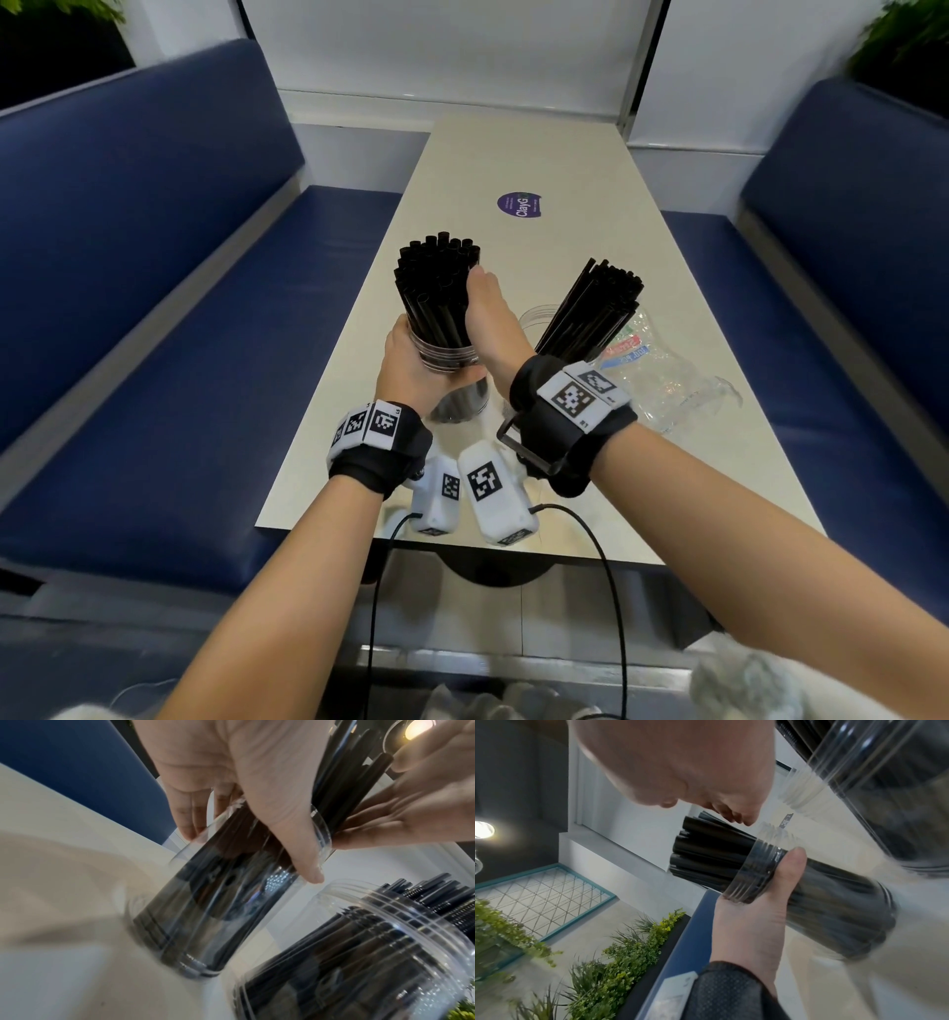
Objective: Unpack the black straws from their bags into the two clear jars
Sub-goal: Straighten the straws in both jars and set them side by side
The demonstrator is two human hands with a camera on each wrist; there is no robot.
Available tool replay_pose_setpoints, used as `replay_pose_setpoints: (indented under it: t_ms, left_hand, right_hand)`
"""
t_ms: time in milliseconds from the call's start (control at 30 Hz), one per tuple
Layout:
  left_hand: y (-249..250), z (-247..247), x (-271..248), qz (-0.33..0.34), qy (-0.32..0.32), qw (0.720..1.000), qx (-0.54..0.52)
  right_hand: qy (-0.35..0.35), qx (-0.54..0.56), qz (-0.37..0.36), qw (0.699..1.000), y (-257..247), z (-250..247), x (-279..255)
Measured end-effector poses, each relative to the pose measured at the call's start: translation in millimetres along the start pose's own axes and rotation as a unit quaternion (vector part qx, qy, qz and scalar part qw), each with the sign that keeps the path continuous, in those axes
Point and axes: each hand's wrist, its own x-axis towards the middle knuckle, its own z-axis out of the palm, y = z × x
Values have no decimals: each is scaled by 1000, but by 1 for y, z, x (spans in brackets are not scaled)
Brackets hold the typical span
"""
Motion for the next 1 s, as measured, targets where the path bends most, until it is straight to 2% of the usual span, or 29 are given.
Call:
replay_pose_setpoints:
  t_ms: [367, 500, 633, 733, 800, 900, 967, 1000]
  left_hand:
    - [1, -4, -5, 3, -5, 999, 48]
    - [10, -13, -12, -43, -20, 995, 87]
    - [29, -30, -36, -101, -15, 987, 121]
    - [45, -41, -61, -80, -9, 985, 153]
    - [57, -40, -81, -38, -41, 987, 153]
    - [71, -17, -103, 15, -141, 978, 150]
    - [76, 8, -108, 33, -210, 962, 173]
    - [76, 22, -109, 32, -244, 951, 186]
  right_hand:
    - [26, 32, -71, 997, -25, -40, -37]
    - [41, 49, -111, 992, -33, -58, -52]
    - [99, 80, -172, 977, -37, -101, -71]
    - [165, 100, -197, 961, -31, -141, -89]
    - [221, 86, -190, 953, -19, -165, -92]
    - [277, 6, -139, 951, 20, -193, -73]
    - [266, -111, -86, 954, 52, -202, -53]
    - [237, -176, -56, 954, 68, -203, -44]
